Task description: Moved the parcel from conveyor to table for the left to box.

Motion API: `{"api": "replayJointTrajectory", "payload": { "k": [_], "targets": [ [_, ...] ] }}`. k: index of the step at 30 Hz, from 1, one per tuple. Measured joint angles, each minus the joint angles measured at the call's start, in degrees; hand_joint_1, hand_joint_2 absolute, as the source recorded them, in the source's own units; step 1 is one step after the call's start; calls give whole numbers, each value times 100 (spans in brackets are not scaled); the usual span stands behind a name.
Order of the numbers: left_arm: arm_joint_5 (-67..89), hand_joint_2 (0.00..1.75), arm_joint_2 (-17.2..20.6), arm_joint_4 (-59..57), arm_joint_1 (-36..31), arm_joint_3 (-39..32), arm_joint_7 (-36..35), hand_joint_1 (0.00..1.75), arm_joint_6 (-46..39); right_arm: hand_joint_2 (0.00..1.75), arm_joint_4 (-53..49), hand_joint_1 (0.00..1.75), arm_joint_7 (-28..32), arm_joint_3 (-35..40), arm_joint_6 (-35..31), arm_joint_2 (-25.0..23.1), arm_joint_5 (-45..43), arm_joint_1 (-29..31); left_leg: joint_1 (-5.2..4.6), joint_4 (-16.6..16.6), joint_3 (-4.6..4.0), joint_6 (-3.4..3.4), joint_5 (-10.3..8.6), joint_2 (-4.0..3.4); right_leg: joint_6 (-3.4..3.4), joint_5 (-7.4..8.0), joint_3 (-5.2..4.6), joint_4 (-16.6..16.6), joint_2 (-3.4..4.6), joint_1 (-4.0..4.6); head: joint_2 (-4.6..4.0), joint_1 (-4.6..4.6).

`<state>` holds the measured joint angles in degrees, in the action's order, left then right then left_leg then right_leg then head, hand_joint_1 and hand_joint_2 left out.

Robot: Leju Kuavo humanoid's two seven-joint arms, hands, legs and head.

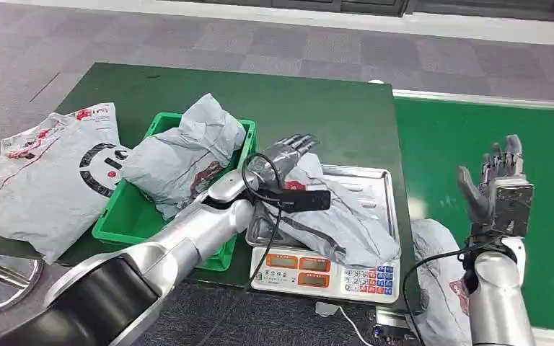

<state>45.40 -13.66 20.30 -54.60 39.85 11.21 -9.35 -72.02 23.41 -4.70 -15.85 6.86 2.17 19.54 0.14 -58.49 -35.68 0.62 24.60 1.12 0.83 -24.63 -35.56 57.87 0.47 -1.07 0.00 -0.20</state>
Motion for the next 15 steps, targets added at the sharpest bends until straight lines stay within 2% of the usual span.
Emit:
{"api": "replayJointTrajectory", "payload": {
  "k": [4, 14, 15],
  "targets": [
    [120, 175, 0, -52, 75, 279, 44, 0, 65, 175, -4, 0, 6, -146, 4, 0, 89, -89, 1, 1, 0, 0, 0, 0, 0, 0, -1, 0, 1, 2, 0, 0],
    [150, 175, 0, -118, 77, 434, 46, 0, 111, 175, -63, 0, -7, -266, -7, -24, 144, -146, 1, 1, 0, 0, 0, 0, 0, -1, 1, 0, 0, 1, 0, 0],
    [153, 175, 0, -122, 77, 437, 48, 51, 142, 175, -63, 0, -9, -266, -9, -24, 148, -147, 1, 1, 0, 0, 0, 0, 0, -1, 1, 0, 0, 1, 0, 0]
  ]
}}
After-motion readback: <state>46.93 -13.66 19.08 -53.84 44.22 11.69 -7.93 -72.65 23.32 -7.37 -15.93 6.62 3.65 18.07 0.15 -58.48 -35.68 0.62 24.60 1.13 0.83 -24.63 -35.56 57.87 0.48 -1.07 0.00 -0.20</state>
